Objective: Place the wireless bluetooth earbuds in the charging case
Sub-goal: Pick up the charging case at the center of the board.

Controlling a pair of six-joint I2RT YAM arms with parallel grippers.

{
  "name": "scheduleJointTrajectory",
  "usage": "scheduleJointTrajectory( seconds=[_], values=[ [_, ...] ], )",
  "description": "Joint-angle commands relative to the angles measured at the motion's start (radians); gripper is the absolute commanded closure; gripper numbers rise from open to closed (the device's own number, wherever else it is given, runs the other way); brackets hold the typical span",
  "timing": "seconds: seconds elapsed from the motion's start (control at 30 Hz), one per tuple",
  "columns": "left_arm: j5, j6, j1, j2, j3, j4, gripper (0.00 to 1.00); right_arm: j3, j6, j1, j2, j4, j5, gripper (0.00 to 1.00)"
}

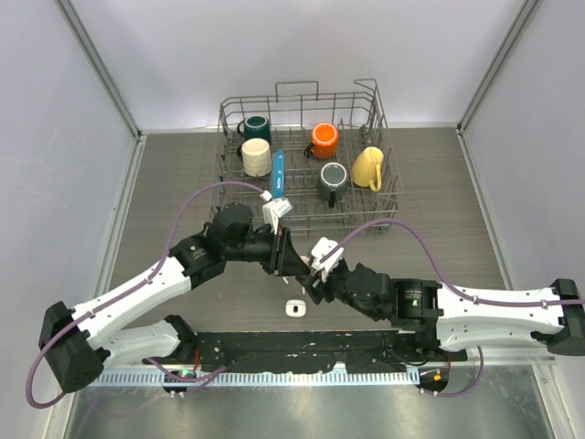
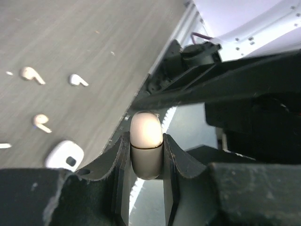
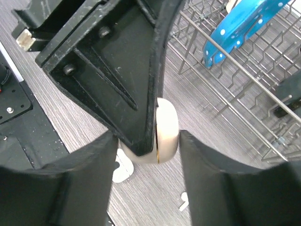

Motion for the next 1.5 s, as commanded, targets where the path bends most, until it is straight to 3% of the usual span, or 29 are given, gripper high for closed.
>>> scheduleJointTrajectory(
  seconds=[0.0, 0.23, 0.33, 0.37, 0.47, 0.7, 0.77, 0.87, 1.17, 1.47],
  values=[
    [-0.165, 0.052, 0.0, -0.071, -0.015, -0.019, 1.0, 0.056, 0.114, 0.006, -0.022, -0.008, 0.056, 0.31],
    [-0.597, 0.144, 0.003, -0.246, -0.031, -0.091, 1.0, 0.088, 0.338, -0.006, -0.119, -0.118, 0.183, 0.01],
    [-0.645, 0.198, 0.006, -0.332, -0.062, -0.051, 1.0, 0.11, 0.47, -0.058, -0.163, -0.186, 0.153, 0.01],
    [-0.661, 0.209, 0.005, -0.352, -0.073, -0.017, 1.0, 0.126, 0.507, -0.132, -0.166, -0.211, 0.129, 0.01],
    [-0.664, 0.247, 0.005, -0.415, -0.129, 0.076, 1.0, 0.148, 0.654, -0.319, -0.172, -0.285, -0.045, 0.01],
    [-0.592, 0.255, 0.005, -0.44, -0.232, 0.253, 1.0, 0.153, 0.876, -0.585, -0.124, -0.276, -0.469, 0.01],
    [-0.561, 0.278, 0.005, -0.417, -0.235, 0.294, 1.0, 0.151, 0.938, -0.635, -0.052, -0.259, -0.662, 0.03],
    [-0.495, 0.313, 0.005, -0.404, -0.235, 0.348, 1.0, 0.098, 1.002, -0.655, -0.024, -0.13, -0.77, 0.06],
    [-0.277, 0.365, 0.003, -0.382, -0.389, 0.702, 1.0, -0.138, 1.379, -0.661, -0.004, 0.435, -0.846, 0.15],
    [-0.244, 0.331, 0.003, -0.285, -0.397, 0.837, 1.0, -0.174, 1.49, -0.661, 0.035, 0.555, -0.843, 0.15]
  ],
)
